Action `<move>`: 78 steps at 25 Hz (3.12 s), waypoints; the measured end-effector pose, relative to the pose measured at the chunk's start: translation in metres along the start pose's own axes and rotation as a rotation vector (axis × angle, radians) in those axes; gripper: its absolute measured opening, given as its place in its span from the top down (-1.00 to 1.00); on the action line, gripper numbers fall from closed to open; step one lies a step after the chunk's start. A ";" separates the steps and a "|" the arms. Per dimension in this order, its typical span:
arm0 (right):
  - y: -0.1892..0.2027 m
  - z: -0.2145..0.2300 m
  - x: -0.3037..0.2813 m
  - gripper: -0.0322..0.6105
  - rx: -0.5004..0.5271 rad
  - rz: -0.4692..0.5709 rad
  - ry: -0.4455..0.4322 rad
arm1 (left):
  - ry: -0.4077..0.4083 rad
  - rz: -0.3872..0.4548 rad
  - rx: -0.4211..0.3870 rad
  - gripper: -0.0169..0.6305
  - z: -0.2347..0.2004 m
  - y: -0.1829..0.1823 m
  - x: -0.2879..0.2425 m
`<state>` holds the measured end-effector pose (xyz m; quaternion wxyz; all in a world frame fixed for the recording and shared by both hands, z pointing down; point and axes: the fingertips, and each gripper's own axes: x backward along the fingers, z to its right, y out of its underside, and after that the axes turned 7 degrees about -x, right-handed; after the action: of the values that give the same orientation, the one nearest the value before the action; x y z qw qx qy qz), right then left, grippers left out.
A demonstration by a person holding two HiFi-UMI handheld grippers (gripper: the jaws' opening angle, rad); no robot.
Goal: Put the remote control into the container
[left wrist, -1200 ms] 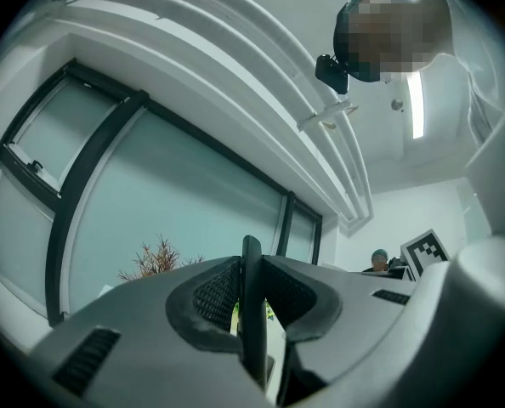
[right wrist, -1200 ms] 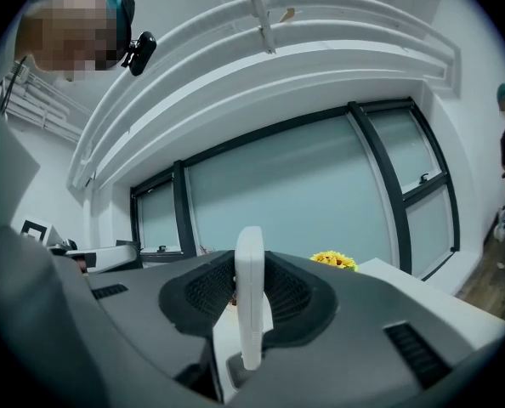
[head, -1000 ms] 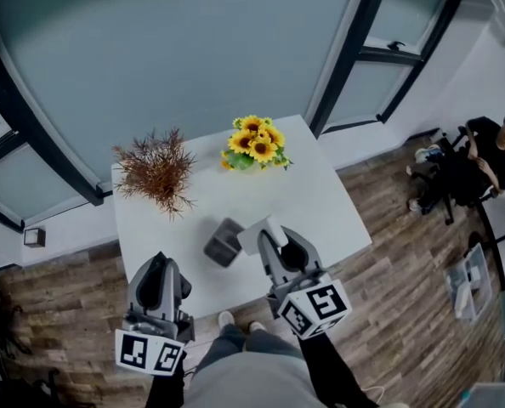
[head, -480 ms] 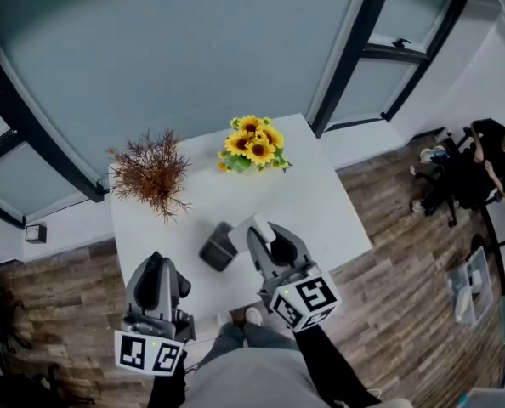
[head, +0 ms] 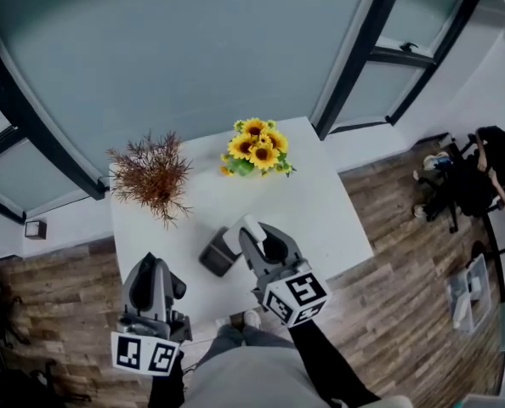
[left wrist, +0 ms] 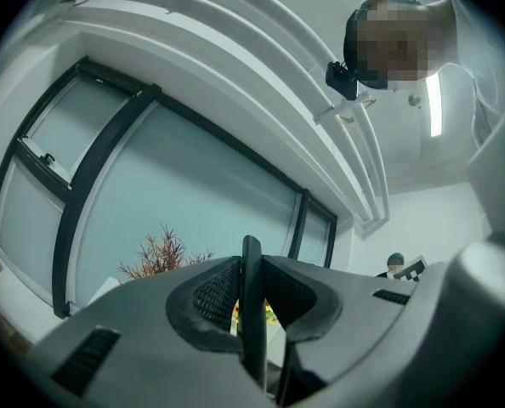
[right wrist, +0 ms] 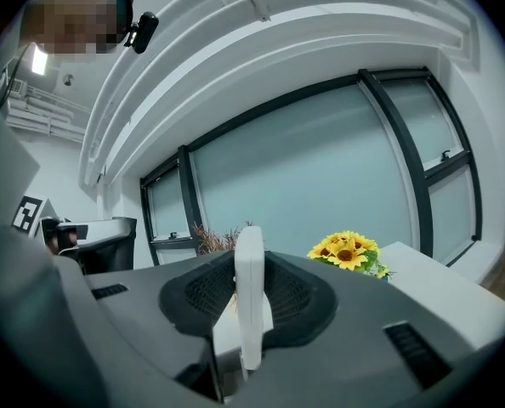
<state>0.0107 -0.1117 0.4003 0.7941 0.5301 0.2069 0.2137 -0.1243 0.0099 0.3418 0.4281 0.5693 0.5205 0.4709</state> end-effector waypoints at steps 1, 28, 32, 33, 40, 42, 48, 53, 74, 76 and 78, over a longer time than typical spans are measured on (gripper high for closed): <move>0.001 0.001 -0.002 0.61 -0.001 -0.004 -0.002 | -0.003 -0.002 0.001 0.69 -0.001 0.001 -0.001; 0.056 0.026 -0.028 0.61 -0.032 -0.139 0.029 | -0.005 -0.045 0.013 0.69 -0.014 0.013 -0.020; 0.066 0.028 -0.032 0.61 -0.026 -0.162 0.029 | 0.012 -0.057 0.001 0.69 -0.016 0.015 -0.026; 0.069 0.029 -0.032 0.61 -0.025 -0.167 0.031 | 0.017 -0.061 -0.001 0.69 -0.016 0.015 -0.027; 0.082 0.033 -0.034 0.61 -0.037 -0.197 0.040 | 0.036 -0.074 -0.001 0.69 -0.013 0.017 -0.035; 0.084 0.035 -0.035 0.61 -0.042 -0.201 0.048 | 0.038 -0.073 0.000 0.69 -0.013 0.017 -0.037; 0.093 0.039 -0.037 0.61 -0.056 -0.214 0.052 | 0.043 -0.076 -0.001 0.69 -0.012 0.020 -0.039; 0.098 0.040 -0.039 0.61 -0.059 -0.227 0.053 | 0.041 -0.082 -0.003 0.69 -0.012 0.021 -0.041; 0.091 0.037 -0.036 0.60 0.013 -0.235 0.057 | 0.040 -0.065 -0.007 0.69 -0.012 0.020 -0.042; 0.078 0.036 -0.031 0.60 0.018 -0.208 0.064 | 0.041 -0.069 -0.008 0.69 -0.012 0.020 -0.042; 0.061 0.037 -0.024 0.60 0.036 -0.170 0.075 | 0.041 -0.073 -0.013 0.69 -0.010 0.022 -0.041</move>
<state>0.0045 -0.1320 0.4724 0.7914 0.5166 0.2842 0.1615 -0.1305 -0.0332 0.3610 0.4381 0.5371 0.5466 0.4699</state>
